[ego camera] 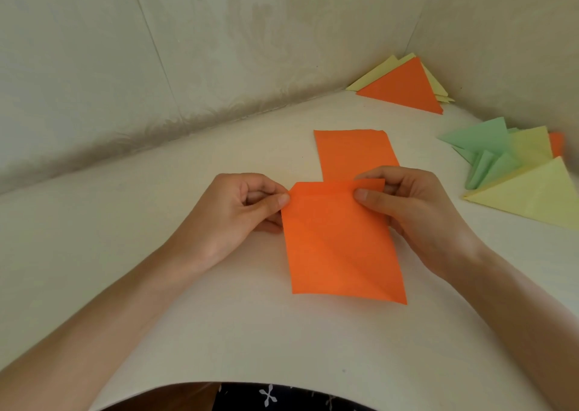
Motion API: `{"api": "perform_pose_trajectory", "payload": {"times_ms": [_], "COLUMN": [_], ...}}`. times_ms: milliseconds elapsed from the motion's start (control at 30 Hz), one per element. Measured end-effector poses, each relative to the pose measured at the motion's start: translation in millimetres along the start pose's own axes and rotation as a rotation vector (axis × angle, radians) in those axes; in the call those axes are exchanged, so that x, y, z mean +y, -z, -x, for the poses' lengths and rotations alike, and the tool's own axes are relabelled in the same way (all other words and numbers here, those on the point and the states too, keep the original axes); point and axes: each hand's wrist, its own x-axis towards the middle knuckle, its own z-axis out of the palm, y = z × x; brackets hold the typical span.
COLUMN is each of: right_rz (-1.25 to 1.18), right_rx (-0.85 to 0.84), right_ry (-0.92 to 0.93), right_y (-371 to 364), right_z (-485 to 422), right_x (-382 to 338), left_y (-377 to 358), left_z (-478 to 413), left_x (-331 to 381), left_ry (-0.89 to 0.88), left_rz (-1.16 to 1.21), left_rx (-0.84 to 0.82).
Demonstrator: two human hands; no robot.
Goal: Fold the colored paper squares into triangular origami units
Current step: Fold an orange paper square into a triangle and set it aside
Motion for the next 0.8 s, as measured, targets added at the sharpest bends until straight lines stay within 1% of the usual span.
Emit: {"api": "perform_pose_trajectory", "payload": {"times_ms": [133,467,700,800], "right_rz": [-0.014,0.064,0.108,0.150], "right_rx": [-0.021,-0.027,-0.034,-0.042], "right_ry": [-0.003,0.024,0.068,0.090], "right_y": [-1.4,-3.2,-3.7,-4.0], "right_z": [0.5,0.8,1.3,1.2], "right_x": [0.2,2.4,0.6,0.7], "left_y": [-1.3,1.0,3.4,4.5], "left_z": [-0.5,-0.3,-1.0,-1.4], "left_x": [0.2,-2.0,-2.2,-2.0], "left_ry": [0.017,-0.001,-0.053,-0.049], "left_rz": [0.007,0.002,-0.081,-0.091], "left_rx": [0.012,-0.008,-0.068,-0.096]}}
